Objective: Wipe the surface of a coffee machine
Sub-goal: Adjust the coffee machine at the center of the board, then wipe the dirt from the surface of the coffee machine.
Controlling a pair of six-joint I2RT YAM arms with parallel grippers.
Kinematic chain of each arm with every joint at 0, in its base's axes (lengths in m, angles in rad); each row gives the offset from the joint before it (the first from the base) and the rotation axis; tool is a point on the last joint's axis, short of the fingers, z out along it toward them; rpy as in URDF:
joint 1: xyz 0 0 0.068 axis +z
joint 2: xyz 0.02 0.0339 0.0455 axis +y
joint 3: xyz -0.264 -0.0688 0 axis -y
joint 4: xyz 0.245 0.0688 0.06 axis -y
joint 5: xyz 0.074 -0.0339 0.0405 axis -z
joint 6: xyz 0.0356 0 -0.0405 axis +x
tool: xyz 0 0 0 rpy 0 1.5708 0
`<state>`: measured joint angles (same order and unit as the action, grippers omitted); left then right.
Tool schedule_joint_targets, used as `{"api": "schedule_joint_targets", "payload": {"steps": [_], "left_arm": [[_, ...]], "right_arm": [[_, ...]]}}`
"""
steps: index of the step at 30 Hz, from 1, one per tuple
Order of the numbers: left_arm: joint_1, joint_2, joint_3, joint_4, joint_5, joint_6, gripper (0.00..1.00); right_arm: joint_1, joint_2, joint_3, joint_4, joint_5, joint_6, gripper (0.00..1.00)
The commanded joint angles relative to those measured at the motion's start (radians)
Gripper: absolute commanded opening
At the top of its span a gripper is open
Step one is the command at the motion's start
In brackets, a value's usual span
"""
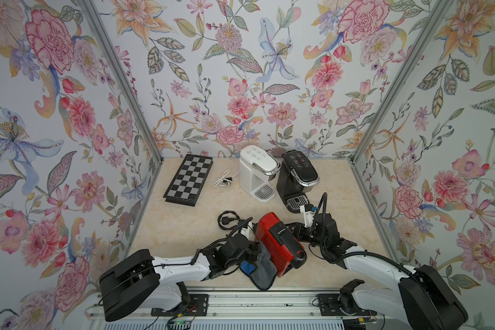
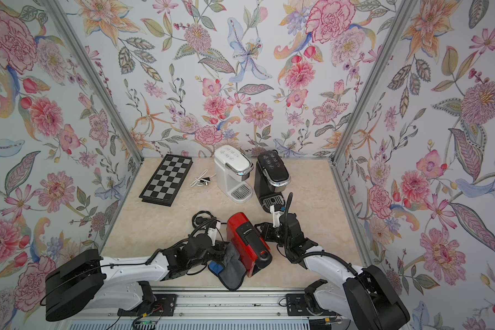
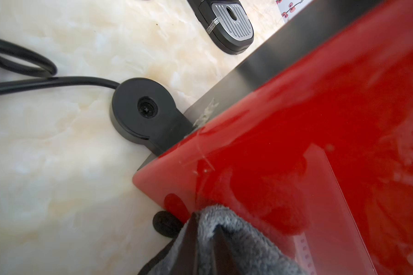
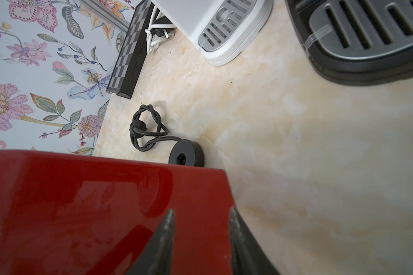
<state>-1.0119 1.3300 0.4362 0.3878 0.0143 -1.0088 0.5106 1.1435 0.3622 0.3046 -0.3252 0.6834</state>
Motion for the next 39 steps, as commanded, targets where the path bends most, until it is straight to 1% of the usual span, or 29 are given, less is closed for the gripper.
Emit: {"api": "schedule_joint_targets", "payload": {"steps": [1,4,7,9,10,14,20,23,27,30,31,34,36,38,39], "left_arm": [[0.049,0.066,0.117,0.234,0.008,0.019,0.0],[0.061,0.128,0.167,0.253,0.033,0.034,0.0],[0.085,0.194,0.211,0.293,0.084,0.033,0.0],[0.094,0.227,0.251,0.306,0.119,0.037,0.0],[0.098,0.271,0.278,0.302,0.133,0.043,0.0],[0.117,0.347,0.391,0.279,0.179,0.068,0.0],[0.155,0.439,0.57,0.22,0.259,0.107,0.0],[0.172,0.446,0.6,0.183,0.271,0.124,0.0],[0.195,0.359,0.506,0.178,0.24,0.127,0.0],[0.202,0.247,0.414,0.152,0.191,0.143,0.0],[0.202,0.191,0.384,0.146,0.185,0.151,0.0],[0.202,0.065,0.27,0.157,0.165,0.129,0.0],[0.201,-0.03,0.165,0.217,0.163,0.09,0.0],[0.185,-0.158,0.022,0.336,0.143,0.043,0.0],[0.169,-0.206,-0.028,0.374,0.131,0.029,0.0]], "right_arm": [[-0.01,-0.057,-0.03,-0.156,-0.106,-0.061,0.4],[-0.066,-0.121,-0.062,-0.204,-0.1,-0.056,0.4],[-0.077,-0.151,-0.086,-0.235,-0.091,-0.046,0.4],[-0.064,-0.136,-0.093,-0.233,-0.105,-0.04,0.4],[-0.046,-0.128,-0.094,-0.233,-0.098,-0.038,0.4],[0.01,-0.111,-0.101,-0.163,-0.052,0.008,0.4],[0.034,-0.014,-0.079,-0.03,-0.035,0.051,0.4],[0.022,0.018,-0.069,0.001,-0.043,0.052,0.4],[-0.015,0.004,-0.082,-0.006,-0.064,0.036,0.39],[-0.043,-0.03,-0.094,-0.027,-0.071,0.022,0.39],[-0.048,-0.039,-0.093,-0.033,-0.073,0.018,0.39],[-0.06,-0.056,-0.089,-0.045,-0.079,0.007,0.39],[-0.068,-0.062,-0.088,-0.043,-0.084,0.007,0.39],[-0.071,-0.062,-0.088,-0.033,-0.09,0.008,0.4],[-0.073,-0.06,-0.087,-0.028,-0.091,0.009,0.39]]}}
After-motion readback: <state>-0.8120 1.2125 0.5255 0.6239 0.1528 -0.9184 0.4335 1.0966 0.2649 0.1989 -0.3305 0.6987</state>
